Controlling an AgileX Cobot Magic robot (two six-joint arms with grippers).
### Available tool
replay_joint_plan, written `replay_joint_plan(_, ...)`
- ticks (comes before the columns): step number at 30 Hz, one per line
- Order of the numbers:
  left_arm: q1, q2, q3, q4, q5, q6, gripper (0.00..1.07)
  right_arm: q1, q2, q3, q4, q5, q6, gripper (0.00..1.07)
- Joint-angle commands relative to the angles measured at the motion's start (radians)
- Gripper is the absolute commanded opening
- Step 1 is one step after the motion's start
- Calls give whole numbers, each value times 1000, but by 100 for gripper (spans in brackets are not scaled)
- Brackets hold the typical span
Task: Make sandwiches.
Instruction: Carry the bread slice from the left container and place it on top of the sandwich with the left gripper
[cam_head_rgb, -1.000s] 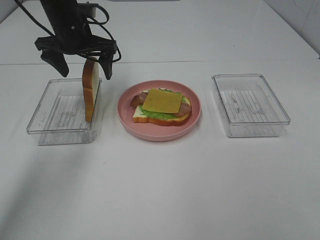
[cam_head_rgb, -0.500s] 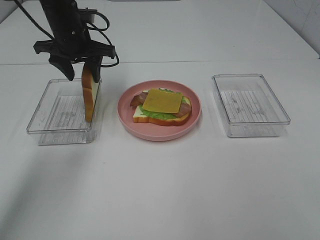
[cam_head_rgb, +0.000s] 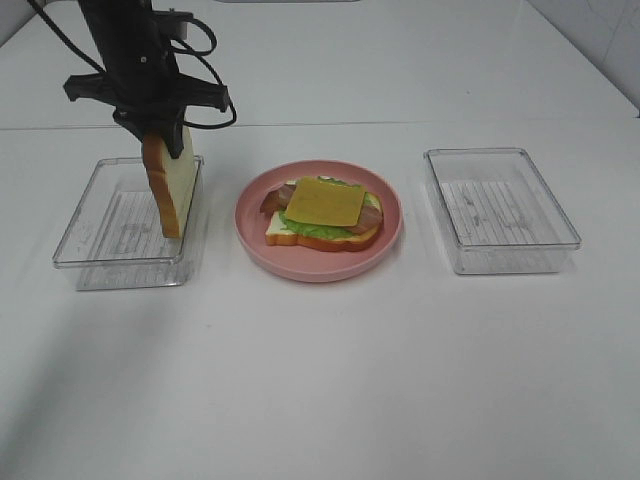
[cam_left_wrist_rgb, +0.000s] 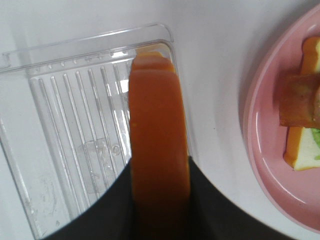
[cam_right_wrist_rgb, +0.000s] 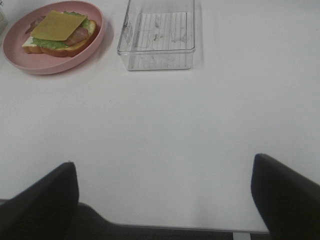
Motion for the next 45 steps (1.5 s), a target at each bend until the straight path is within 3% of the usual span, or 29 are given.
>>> replay_joint_plan(1,1,-55,1,7,96,2,0,-2,-24,4,2,-8,-5,89)
replay_joint_plan(6,1,-155,1,-6,93,-15,0,-2,-24,4,2,-8,-5,89)
replay_joint_plan(11,-2,-212,1,-144,18,9,0,-2,-24,4,2,-8,-5,89)
replay_joint_plan(12,-2,-212,1,-197,-9,31,0,-2,-24,4,2,-8,-5,89)
replay_joint_plan(13,-2,-209,2,-312,-46,89,0,-2,-24,4,2,-8,-5,89)
replay_joint_plan(14,-2,-209,2,-312,-46,89,0,-2,-24,4,2,-8,-5,89)
replay_joint_plan(15,-2,-195,3,-408,-72,137,0,-2,-24,4,2,-8,-5,89)
replay_joint_plan(17,-2,-183,9,-448,-85,155,0,-2,-24,4,2,-8,-5,89)
replay_joint_plan(18,1,-155,17,-537,-96,198,0,-2,-24,4,2,-8,-5,89)
replay_joint_plan(19,1,-155,17,-537,-96,198,0,-2,-24,4,2,-8,-5,89)
replay_joint_plan(20,1,-125,18,-607,-102,227,0,-2,-24,4,2,-8,-5,89)
replay_joint_plan(22,1,-113,18,-635,-105,236,0,-2,-24,4,2,-8,-5,89)
replay_joint_plan(24,1,-68,18,-771,-133,313,0,-2,-24,4,2,-8,-5,89)
replay_joint_plan(25,1,-68,18,-771,-133,313,0,-2,-24,4,2,-8,-5,89)
replay_joint_plan(27,1,-33,19,-861,-145,344,0,-2,-24,4,2,-8,-5,89)
replay_joint_plan(34,-1,34,19,-962,-162,377,0,-2,-24,4,2,-8,-5,89)
replay_joint_plan(45,-3,114,20,-955,-206,421,0,-2,-24,4,2,-8,-5,89)
